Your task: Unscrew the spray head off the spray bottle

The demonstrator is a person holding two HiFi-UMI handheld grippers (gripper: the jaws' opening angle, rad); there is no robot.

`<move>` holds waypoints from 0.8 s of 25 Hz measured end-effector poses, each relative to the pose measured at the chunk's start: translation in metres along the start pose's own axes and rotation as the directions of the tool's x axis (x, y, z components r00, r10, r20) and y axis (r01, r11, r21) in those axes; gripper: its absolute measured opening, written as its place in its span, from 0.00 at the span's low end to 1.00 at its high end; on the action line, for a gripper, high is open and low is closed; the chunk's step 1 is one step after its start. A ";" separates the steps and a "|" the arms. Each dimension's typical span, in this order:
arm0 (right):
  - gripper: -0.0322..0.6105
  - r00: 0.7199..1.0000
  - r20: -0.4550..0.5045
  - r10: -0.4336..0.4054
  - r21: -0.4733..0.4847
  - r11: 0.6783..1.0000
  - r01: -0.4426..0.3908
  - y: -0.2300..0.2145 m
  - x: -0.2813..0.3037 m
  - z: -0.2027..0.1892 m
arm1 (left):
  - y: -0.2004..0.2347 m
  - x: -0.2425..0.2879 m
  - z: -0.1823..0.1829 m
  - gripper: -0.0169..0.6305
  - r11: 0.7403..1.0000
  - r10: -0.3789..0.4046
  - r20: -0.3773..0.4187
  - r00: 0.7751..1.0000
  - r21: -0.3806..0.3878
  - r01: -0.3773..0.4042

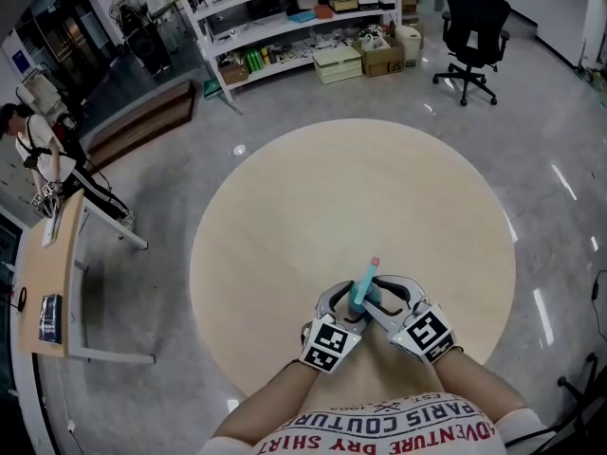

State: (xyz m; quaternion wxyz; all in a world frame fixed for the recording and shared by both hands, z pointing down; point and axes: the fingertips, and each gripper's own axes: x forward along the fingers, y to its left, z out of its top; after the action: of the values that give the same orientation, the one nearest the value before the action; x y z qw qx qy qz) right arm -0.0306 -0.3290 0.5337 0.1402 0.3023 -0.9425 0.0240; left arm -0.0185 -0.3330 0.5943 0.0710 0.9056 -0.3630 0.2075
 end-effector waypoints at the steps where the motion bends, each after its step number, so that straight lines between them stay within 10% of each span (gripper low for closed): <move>1: 0.28 1.000 -0.002 -0.002 -0.003 1.000 0.002 0.001 0.002 -0.001 | 0.001 0.000 0.000 0.49 1.000 0.013 0.001 1.000 -0.010 -0.013; 7: 0.26 1.000 -0.006 0.008 -0.012 1.000 -0.008 0.005 0.002 0.000 | 0.000 -0.001 -0.002 0.49 1.000 0.020 -0.012 1.000 -0.022 -0.020; 12: 0.25 0.985 -0.023 0.172 -0.044 0.984 -0.173 0.017 -0.003 0.001 | -0.008 -0.012 -0.003 0.48 0.991 -0.126 0.012 0.992 0.036 0.125; 20: 0.25 0.855 -0.018 0.518 -0.078 0.852 -0.517 0.038 -0.017 0.000 | -0.030 -0.028 -0.012 0.48 0.880 -0.438 -0.043 0.898 0.182 0.438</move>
State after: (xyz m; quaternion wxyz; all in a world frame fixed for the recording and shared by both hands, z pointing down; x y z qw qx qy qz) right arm -0.0396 -0.2883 0.5303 0.1388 0.0320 -0.9895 0.0227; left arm -0.0205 -0.2902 0.5935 0.0307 0.9667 -0.1280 0.2193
